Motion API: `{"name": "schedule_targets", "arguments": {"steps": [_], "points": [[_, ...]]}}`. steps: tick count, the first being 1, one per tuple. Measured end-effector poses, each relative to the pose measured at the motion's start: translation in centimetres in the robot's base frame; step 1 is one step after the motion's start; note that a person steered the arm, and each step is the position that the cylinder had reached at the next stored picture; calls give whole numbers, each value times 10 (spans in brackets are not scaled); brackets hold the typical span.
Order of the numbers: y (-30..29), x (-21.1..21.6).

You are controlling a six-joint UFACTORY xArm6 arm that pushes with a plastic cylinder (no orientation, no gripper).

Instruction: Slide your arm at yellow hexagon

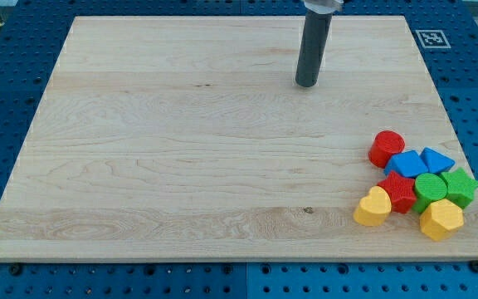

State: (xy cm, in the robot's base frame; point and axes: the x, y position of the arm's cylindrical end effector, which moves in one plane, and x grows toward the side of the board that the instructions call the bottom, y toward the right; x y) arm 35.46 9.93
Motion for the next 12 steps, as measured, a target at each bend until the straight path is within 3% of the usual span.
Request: {"name": "schedule_targets", "arguments": {"steps": [3,6,9,12], "points": [[7,2],[147,21],[215,179],[215,235]]}}
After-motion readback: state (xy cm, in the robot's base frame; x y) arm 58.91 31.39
